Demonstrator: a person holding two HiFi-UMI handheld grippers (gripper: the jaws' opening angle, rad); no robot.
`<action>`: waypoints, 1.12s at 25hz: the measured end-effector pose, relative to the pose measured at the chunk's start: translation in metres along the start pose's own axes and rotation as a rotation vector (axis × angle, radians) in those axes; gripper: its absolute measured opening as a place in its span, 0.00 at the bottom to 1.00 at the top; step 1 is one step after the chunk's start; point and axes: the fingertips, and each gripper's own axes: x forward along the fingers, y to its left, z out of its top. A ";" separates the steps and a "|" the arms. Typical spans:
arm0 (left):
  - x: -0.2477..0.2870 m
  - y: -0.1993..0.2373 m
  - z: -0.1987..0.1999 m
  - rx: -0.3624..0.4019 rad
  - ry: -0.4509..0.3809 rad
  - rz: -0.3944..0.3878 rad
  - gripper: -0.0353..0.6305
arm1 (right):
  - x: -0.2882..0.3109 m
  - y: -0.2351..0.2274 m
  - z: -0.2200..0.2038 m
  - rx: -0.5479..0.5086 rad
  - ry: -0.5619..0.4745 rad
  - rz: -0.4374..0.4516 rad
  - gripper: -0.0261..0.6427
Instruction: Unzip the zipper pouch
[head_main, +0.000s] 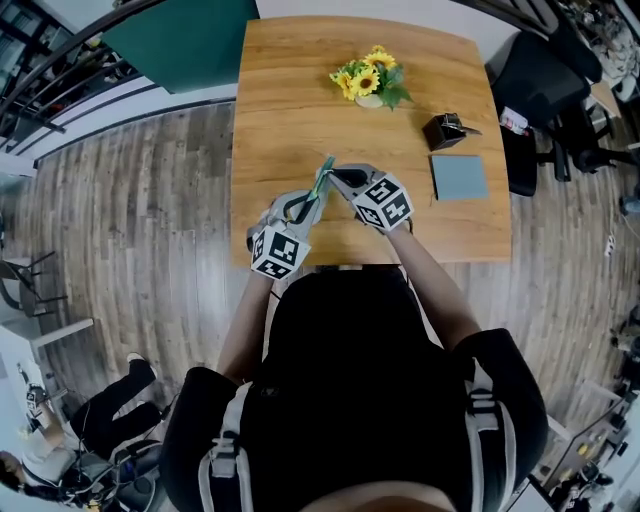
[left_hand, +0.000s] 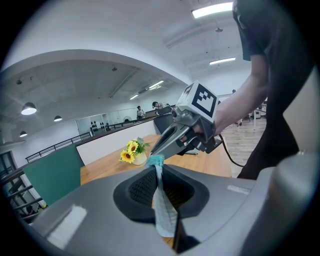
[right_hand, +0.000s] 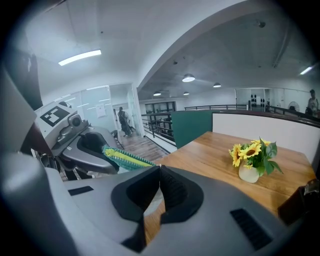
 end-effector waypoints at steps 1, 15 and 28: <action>0.000 -0.002 -0.001 0.001 0.000 -0.004 0.09 | 0.000 -0.001 -0.002 0.000 0.002 -0.003 0.05; -0.003 -0.014 0.002 0.018 0.012 -0.034 0.09 | -0.005 -0.004 -0.014 -0.005 0.026 -0.032 0.05; 0.001 -0.030 0.011 0.020 0.020 -0.052 0.09 | -0.013 -0.021 -0.030 -0.059 0.084 -0.082 0.05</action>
